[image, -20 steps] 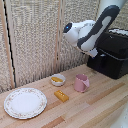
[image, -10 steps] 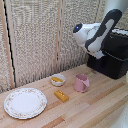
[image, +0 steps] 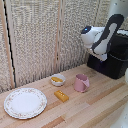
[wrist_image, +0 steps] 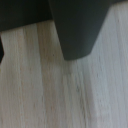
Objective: Please go towards the air fryer and gently seize its handle using your gripper. Slowly reveal the interior of the air fryer by pulling the handle outward. Head to the bowl filled with hot dogs and firmly but gently grasp it. Carefully place it inside the now-open air fryer.
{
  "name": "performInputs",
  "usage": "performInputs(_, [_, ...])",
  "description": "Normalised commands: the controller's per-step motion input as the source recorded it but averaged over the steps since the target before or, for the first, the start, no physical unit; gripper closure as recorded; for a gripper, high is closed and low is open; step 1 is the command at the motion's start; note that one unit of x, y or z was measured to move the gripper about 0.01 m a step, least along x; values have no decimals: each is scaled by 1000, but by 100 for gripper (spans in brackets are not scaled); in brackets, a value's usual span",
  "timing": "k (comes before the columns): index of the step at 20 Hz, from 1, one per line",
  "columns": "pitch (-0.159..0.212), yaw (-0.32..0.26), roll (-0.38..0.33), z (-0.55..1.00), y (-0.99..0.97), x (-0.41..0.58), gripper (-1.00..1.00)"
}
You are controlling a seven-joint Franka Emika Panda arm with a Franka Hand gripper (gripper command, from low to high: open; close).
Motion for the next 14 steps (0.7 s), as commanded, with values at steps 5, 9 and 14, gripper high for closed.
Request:
performInputs(5, [0, 274, 0, 0, -439, 0, -100])
performInputs(9, [35, 122, 0, 0, -205, -8, 100])
performInputs(14, [15, -24, 0, -1, 21, 29, 100])
